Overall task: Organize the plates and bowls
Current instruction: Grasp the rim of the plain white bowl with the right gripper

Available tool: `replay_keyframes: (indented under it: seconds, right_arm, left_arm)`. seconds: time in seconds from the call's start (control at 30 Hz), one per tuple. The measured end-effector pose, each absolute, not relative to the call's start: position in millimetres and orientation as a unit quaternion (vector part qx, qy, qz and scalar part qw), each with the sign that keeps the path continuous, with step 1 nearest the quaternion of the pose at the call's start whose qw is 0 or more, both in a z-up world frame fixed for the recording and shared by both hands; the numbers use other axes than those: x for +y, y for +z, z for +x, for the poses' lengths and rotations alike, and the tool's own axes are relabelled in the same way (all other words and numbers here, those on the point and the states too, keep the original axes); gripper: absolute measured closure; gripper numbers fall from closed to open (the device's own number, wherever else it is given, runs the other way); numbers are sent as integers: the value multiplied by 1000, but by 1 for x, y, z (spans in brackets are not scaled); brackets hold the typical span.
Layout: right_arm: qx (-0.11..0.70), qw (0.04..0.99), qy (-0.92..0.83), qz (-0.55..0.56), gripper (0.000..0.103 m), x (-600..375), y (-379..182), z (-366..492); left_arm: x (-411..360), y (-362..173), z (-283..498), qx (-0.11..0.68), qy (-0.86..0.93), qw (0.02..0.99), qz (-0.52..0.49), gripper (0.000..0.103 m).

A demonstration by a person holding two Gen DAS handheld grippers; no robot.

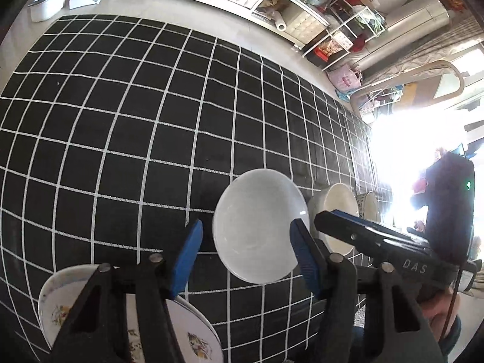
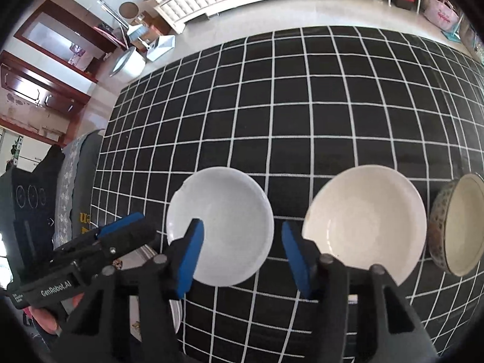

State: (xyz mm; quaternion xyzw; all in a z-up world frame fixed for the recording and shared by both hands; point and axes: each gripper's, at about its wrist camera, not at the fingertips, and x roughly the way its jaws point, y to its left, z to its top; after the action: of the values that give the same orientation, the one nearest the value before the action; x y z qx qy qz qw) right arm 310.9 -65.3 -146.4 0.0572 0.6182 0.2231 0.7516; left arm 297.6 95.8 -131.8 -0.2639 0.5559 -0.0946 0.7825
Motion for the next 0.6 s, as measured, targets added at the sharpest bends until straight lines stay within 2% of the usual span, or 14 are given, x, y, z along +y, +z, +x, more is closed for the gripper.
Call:
replay_keyframes:
  seconds: [0.37, 0.47, 0.57, 0.6]
  right_arm:
    - [627, 754, 196, 23, 46, -60, -166, 324]
    - [633, 749, 197, 23, 54, -59, -172, 324]
    - [630, 752, 190, 24, 68, -62, -174, 321]
    - [628, 755, 188, 22, 68, -64, -174, 320]
  left_arm:
    - [88, -160, 303, 582, -106, 764, -260, 69]
    - [86, -159, 302, 580, -102, 768, -251, 74]
    - [89, -162, 301, 581, -98, 767, -253, 81]
    - [91, -163, 301, 581, -97, 767, -255, 83]
